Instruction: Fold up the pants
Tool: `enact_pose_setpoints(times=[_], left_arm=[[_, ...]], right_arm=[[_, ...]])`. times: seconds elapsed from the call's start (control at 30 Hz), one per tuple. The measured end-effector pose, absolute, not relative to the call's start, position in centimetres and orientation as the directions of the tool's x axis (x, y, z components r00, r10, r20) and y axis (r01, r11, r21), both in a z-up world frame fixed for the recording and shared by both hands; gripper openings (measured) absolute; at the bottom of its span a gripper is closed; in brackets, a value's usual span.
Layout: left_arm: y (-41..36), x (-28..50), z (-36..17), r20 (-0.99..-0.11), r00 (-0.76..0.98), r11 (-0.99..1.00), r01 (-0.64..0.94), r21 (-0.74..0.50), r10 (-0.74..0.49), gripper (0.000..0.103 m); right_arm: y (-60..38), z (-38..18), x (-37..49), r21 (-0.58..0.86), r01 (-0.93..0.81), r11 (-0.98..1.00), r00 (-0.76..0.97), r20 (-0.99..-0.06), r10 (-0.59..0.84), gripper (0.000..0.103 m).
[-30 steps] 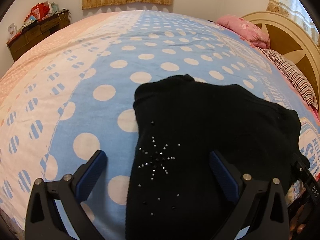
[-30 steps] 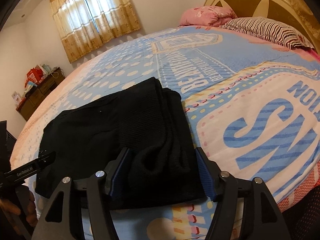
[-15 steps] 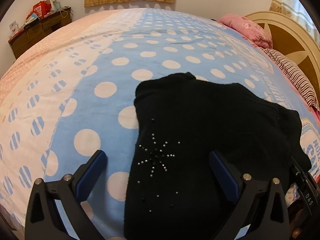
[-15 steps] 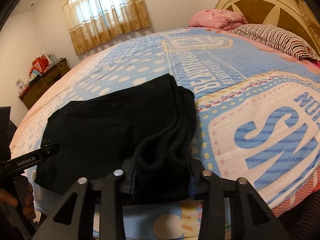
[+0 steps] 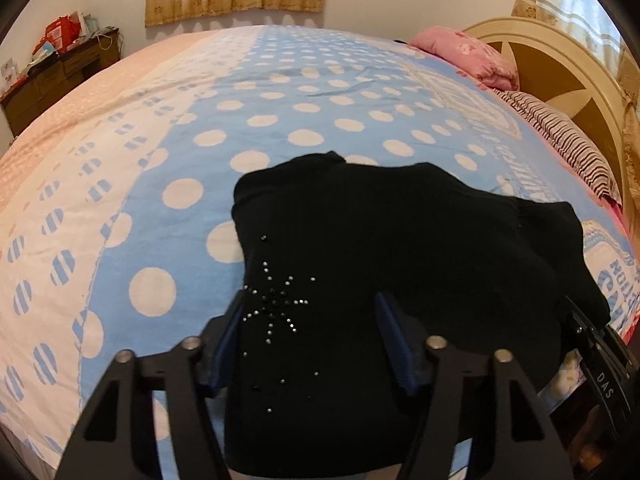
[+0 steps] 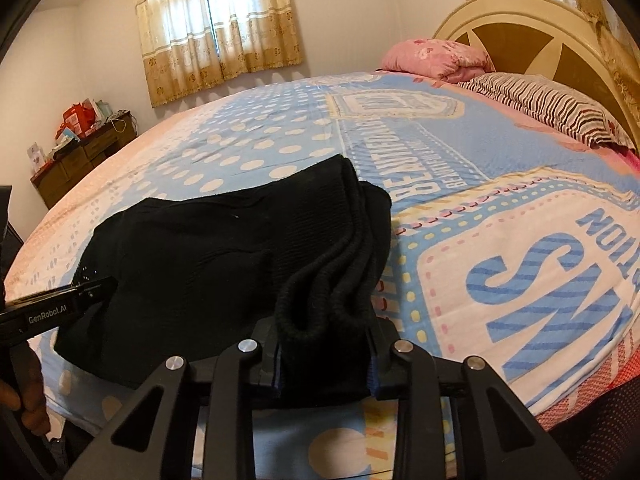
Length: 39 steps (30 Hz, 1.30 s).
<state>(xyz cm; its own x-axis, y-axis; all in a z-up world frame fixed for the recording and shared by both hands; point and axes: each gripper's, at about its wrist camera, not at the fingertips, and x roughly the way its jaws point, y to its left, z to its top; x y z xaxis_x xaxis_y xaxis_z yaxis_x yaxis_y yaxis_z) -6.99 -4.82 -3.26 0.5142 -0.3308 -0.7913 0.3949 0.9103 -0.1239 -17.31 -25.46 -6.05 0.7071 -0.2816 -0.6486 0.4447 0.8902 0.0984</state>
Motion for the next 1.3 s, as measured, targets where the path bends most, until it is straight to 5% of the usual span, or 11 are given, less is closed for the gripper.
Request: enact_pose_setpoints(times=[0.07, 0.23, 1.3], left_arm=[[-5.2, -7.1, -3.1, -0.788, 0.522, 0.906, 0.409, -0.105, -0.326, 0.039], [-5.5, -7.3, -2.6, -0.776, 0.545, 0.907, 0.412, -0.081, -0.317, 0.020], [-4.1, -7.3, 0.5, -0.721, 0.600, 0.906, 0.412, -0.094, -0.347, 0.016]], right_arm=[[-25.4, -6.0, -17.3, 0.094, 0.448, 0.889, 0.706, -0.648, -0.287, 0.031], [-24.4, -5.4, -17.3, 0.039, 0.445, 0.895, 0.706, -0.630, -0.323, 0.030], [-20.7, -0.1, -16.7, -0.001, 0.375, 0.927, 0.801, -0.504, -0.325, 0.027]])
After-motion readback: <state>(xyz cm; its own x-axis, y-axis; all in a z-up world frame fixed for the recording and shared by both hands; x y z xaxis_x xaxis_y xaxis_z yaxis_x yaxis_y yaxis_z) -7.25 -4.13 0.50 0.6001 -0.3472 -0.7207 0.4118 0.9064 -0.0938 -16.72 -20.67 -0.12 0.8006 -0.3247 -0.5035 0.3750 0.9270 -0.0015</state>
